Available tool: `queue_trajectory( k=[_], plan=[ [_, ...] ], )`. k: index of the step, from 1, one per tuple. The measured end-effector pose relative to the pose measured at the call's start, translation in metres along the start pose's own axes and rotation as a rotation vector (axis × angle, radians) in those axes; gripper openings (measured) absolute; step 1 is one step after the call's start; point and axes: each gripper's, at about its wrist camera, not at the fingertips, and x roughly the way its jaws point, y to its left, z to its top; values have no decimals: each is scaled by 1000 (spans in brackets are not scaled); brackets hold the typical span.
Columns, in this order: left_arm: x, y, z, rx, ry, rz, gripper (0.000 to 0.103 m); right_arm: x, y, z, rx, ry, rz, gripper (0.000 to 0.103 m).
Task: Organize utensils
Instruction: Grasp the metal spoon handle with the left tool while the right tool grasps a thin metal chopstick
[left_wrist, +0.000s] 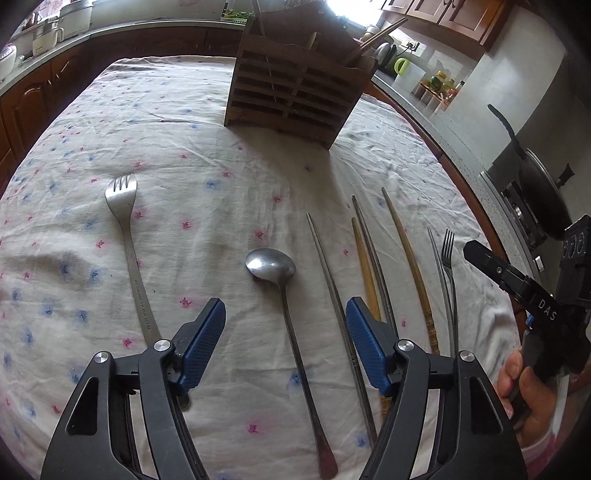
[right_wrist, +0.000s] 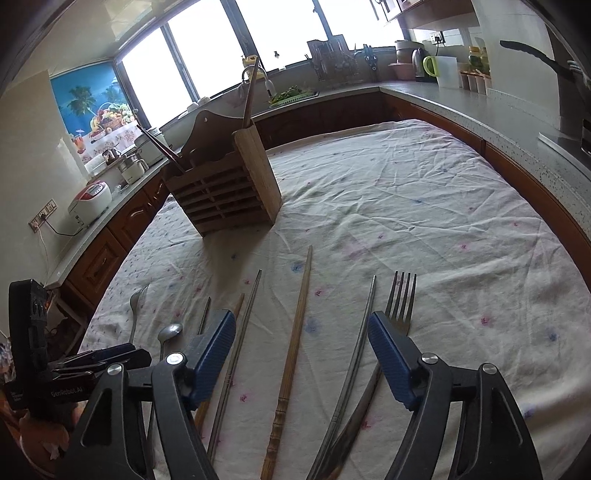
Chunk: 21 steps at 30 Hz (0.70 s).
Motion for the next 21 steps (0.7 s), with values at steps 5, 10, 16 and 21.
queue_trajectory(
  k=[5, 10, 16, 21],
  plan=[
    [9, 0, 4, 4, 25, -8, 57, 13, -5, 2, 10, 32, -11, 54],
    [18, 1, 7, 9, 51, -7, 50, 25, -11, 5, 16, 64, -33, 46],
    [23, -3, 10, 44, 44, 7, 42, 39, -12, 7, 11, 92, -44, 38],
    [27, -3, 16, 58, 42, 10, 36, 49, -22, 11, 21, 96, -83, 36]
  ],
)
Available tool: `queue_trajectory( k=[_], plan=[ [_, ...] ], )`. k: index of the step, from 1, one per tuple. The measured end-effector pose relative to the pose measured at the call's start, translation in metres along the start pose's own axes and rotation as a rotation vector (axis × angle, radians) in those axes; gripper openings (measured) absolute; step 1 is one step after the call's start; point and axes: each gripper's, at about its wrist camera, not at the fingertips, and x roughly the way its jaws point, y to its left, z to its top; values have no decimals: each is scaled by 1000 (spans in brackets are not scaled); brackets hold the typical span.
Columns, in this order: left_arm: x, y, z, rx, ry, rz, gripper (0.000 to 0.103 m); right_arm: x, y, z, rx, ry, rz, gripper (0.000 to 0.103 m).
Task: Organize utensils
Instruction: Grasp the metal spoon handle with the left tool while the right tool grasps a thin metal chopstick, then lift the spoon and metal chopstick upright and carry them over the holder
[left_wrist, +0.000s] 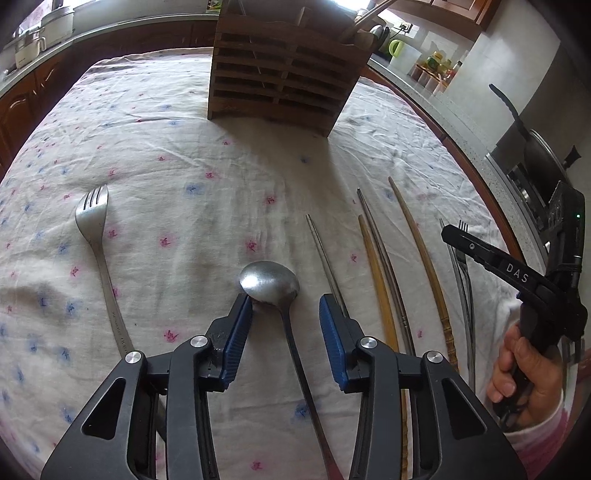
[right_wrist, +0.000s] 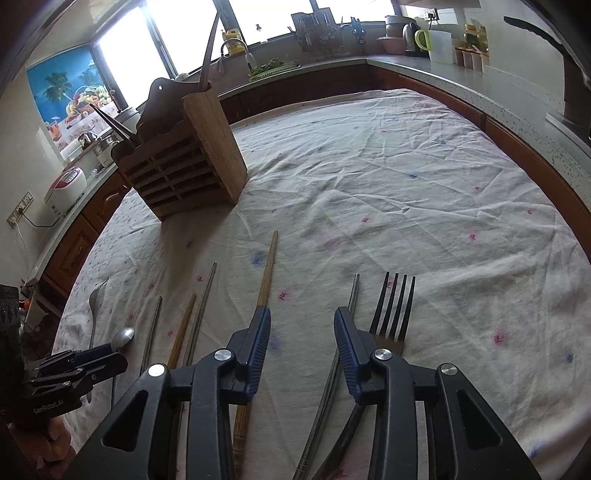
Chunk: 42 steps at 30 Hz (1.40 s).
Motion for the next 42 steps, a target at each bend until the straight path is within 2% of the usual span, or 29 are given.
queue_trajectory(
  k=[6, 12, 14, 16, 19, 20, 21, 27, 32, 42],
  plan=[
    [4, 0, 6, 9, -3, -6, 36, 12, -9, 7, -4, 26, -45, 35],
    [5, -3, 6, 24, -3, 2, 36, 20, 2, 10, -77, 25, -108, 30],
    [5, -4, 4, 35, -11, 11, 36, 20, 5, 9, -97, 23, -139, 22],
    [6, -6, 3, 47, -25, 33, 30, 21, 6, 10, -110, 23, -156, 16],
    [5, -3, 3, 43, -33, 27, 24, 21, 7, 10, -116, 22, -156, 7],
    [6, -2, 3, 41, -26, 19, 5, 21, 7, 10, -114, 21, -150, 7],
    [7, 0, 3, 30, -12, 0, 4, 20, 7, 10, -102, 22, -133, 6],
    [0, 5, 0, -2, -14, -35, 2, 3, 11, 12, -50, -6, -33, 4],
    [-16, 8, 0, -19, -45, -64, 2, -20, 13, 16, -15, -43, 39, 4],
    [-57, 2, 1, -15, -134, -101, 2, -70, 20, 20, -15, -147, 85, 4]
  ],
)
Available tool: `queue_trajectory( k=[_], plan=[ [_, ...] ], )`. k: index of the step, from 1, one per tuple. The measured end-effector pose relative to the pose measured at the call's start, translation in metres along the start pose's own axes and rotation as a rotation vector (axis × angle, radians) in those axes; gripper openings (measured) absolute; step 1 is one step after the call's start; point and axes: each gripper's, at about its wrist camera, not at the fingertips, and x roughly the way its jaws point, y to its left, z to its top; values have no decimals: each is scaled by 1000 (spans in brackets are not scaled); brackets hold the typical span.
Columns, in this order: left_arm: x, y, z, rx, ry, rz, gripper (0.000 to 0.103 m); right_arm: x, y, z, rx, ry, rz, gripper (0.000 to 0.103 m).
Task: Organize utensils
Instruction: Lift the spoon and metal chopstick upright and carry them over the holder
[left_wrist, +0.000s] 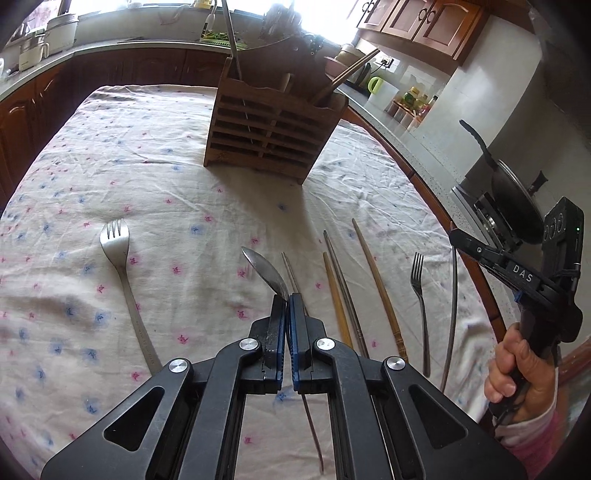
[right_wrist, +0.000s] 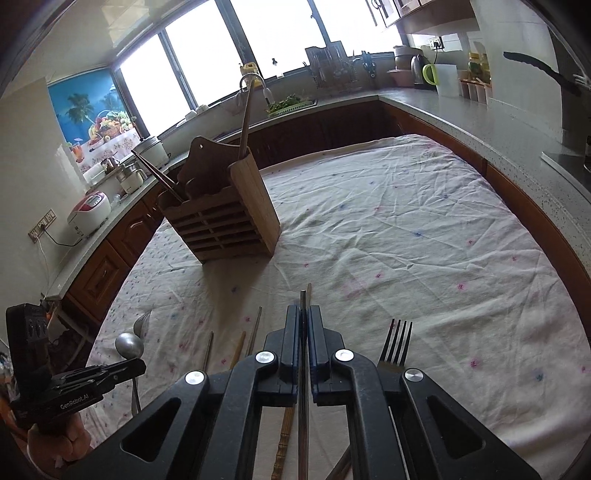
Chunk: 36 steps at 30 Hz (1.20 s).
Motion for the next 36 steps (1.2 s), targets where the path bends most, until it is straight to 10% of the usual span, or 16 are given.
queue_trajectory(
  k=[36],
  plan=[
    [-70, -5, 21, 12, -187, -36, 2, -86, 38, 33, -79, -229, 81, 4]
  ],
)
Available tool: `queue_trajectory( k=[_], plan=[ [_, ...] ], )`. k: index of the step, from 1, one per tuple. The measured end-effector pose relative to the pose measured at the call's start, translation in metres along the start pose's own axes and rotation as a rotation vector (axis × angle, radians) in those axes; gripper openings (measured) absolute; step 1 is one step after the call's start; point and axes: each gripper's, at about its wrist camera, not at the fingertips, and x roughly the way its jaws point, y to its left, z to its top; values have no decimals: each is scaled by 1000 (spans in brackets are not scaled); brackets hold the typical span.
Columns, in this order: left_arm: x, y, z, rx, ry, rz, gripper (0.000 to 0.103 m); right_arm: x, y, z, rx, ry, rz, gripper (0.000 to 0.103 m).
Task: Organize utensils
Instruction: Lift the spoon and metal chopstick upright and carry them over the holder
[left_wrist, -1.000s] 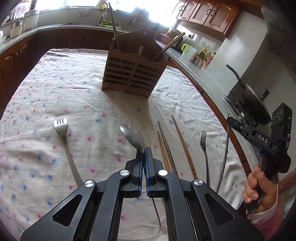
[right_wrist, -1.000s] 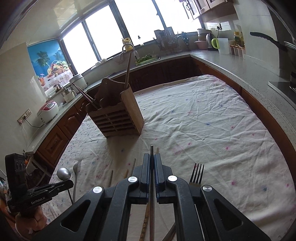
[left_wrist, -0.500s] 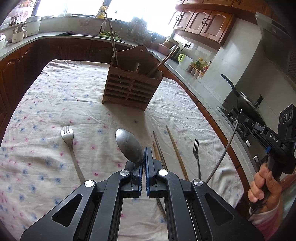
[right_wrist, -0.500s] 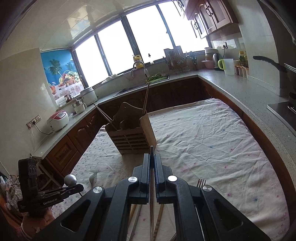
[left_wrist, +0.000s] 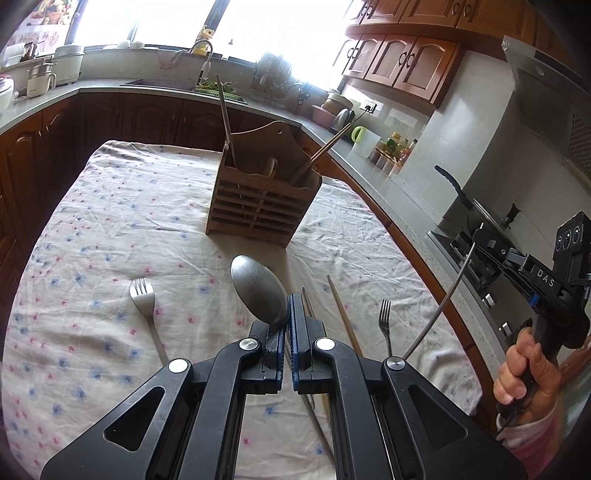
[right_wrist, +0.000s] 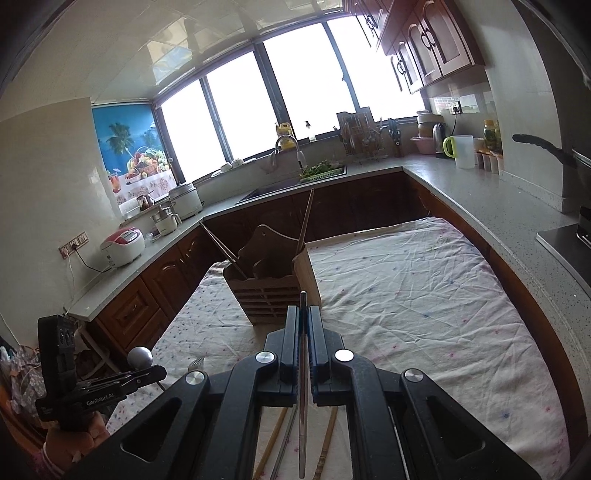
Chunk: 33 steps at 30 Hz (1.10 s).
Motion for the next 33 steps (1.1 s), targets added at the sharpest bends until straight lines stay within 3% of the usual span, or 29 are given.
queue_trajectory(
  k=[18, 33],
  plan=[
    [-8, 9, 47, 19, -99, 38, 2, 28, 15, 36, -20, -50, 46, 4],
    [-2, 16, 133, 53, -276, 94, 2, 73, 25, 97, -8, -154, 64, 4]
  ],
)
